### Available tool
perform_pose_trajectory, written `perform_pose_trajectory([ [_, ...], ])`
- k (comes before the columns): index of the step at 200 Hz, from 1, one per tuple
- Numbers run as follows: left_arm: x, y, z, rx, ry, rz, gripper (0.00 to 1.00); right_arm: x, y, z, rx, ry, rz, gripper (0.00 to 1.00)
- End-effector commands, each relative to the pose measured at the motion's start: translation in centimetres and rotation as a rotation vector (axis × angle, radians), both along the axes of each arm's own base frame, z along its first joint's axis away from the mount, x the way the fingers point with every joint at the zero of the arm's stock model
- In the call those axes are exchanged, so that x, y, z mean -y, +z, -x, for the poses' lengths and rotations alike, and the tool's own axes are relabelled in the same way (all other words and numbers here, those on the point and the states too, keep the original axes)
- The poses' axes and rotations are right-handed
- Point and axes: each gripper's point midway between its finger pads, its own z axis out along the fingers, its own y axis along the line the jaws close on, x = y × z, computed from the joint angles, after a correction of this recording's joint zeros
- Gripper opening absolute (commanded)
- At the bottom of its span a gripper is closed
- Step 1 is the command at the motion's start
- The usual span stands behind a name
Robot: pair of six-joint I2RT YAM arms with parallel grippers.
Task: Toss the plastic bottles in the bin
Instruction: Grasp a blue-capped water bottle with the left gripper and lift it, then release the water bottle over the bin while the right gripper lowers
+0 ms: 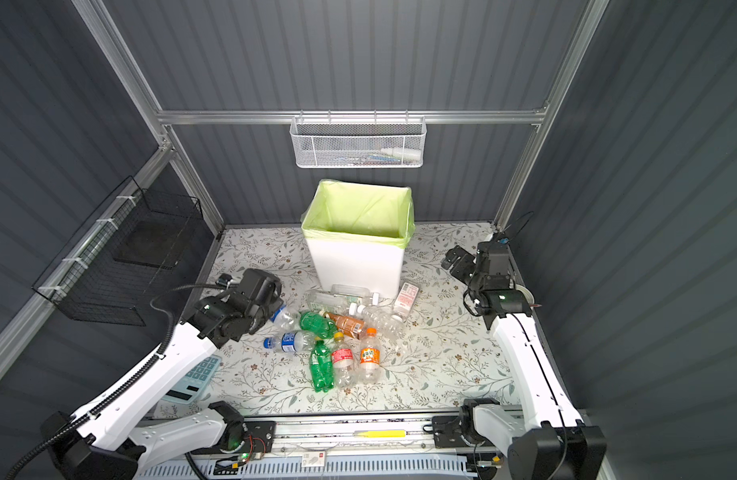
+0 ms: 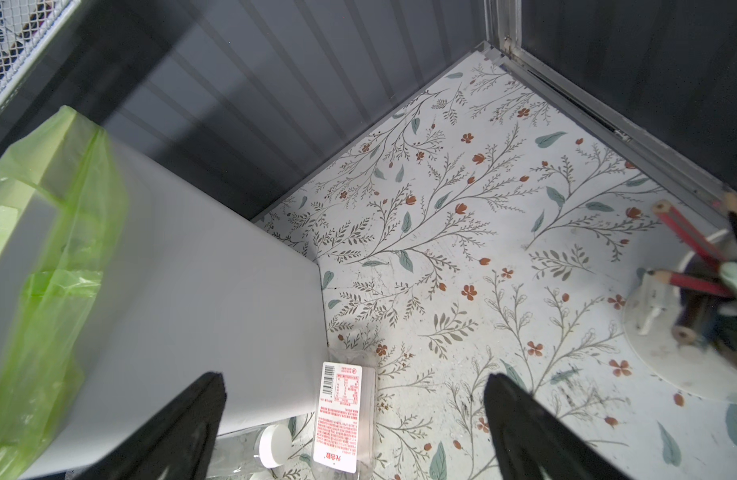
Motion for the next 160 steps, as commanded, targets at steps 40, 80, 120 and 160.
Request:
perform_pose_trajectory([
  [40,2.8,26.8,-8.6,0.751,-0.130,-0.354,0.51,0.1,0.0,0.2,0.015,-0.002,-0.009,0.99],
  [80,11.6,26.8,-15.0,0.763,-0.404,-0.362,0.59,1.2,0.2,1.6,0.037,-0.051,0.005,0.99],
  [120,20.6,16.3,-19.2,0.484,-0.716,-0.246,0.85,0.5,-0.3,1.6,0.027,-0.024,-0.026,0.99],
  [160,19.0,26.6,-12.9,0.854,-0.643,-0.380,1.00,0.8,0.0,1.8,0.028,-0.035,-0.021,0.99],
])
